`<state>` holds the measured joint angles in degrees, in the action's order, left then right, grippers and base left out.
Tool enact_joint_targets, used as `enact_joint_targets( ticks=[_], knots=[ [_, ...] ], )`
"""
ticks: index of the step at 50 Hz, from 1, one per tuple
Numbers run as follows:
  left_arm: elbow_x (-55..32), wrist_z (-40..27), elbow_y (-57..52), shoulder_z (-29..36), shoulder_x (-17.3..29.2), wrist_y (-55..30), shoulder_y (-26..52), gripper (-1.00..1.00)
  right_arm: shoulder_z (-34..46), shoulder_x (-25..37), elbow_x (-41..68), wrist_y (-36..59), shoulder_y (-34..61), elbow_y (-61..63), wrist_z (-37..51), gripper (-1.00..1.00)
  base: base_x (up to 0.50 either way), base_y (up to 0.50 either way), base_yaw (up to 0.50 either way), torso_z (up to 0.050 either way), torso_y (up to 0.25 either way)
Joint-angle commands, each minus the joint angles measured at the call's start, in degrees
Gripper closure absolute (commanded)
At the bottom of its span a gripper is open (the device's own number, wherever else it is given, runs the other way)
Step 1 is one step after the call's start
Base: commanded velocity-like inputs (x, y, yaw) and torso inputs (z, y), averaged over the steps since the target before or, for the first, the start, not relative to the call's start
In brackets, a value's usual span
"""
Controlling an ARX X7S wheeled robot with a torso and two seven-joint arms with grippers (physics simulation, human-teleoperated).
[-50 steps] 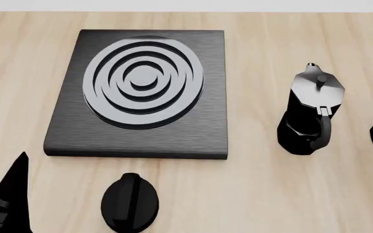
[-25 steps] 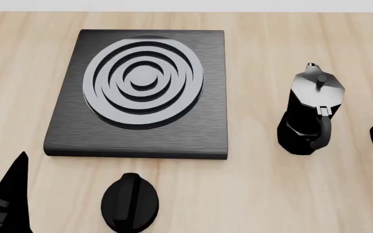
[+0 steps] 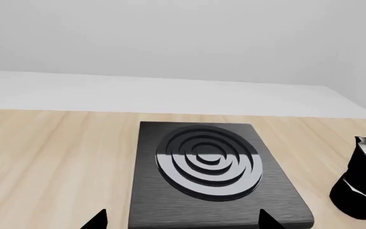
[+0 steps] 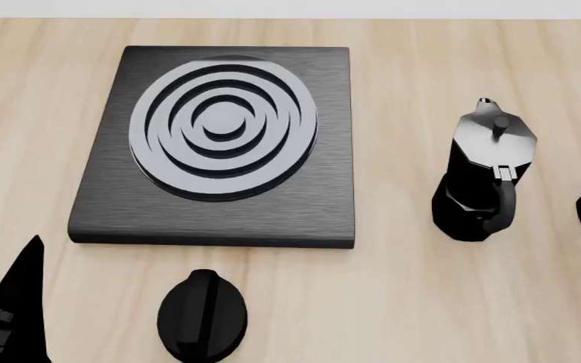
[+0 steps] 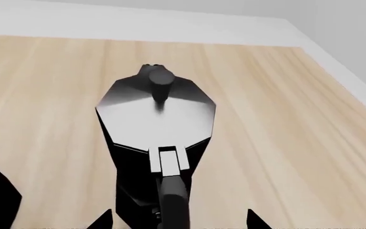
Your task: Put the right moka pot on the stove.
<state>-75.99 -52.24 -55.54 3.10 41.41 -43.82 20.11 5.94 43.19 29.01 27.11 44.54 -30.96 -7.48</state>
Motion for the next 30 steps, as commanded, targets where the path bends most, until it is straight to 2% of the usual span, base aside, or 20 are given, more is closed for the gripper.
enact_joint_targets(
  ticks=[1, 4, 5, 30],
  knots=[
    [0.24, 0.17, 0.01, 0.12, 0.11, 0.4, -0.19, -1.0, 0.51, -0.59, -0.62, -0.86, 0.76, -1.81, -0.4, -1.0, 0.0, 0.0, 0.0, 0.0, 0.0],
    [-0.02, -0.1, -0.1, 0.12, 0.23, 0.44, -0.05, -1.0, 0.54, -0.65, -0.72, -1.31, 0.68, -1.72, -0.49, -1.0, 0.0, 0.0, 0.0, 0.0, 0.0],
    [-0.18, -0.21, -0.1, 0.14, 0.26, 0.44, 0.06, -1.0, 0.12, -0.67, -0.64, -1.94, 0.34, -1.2, -0.12, 1.0, 0.0, 0.0, 0.0, 0.0, 0.0],
    [0.36, -0.1, -0.23, 0.45, 0.59, 1.17, -0.31, -1.0, -3.61, 2.5, 3.93, 4.02, -3.11, 10.14, 2.63, 1.0, 0.0, 0.0, 0.0, 0.0, 0.0]
  ],
)
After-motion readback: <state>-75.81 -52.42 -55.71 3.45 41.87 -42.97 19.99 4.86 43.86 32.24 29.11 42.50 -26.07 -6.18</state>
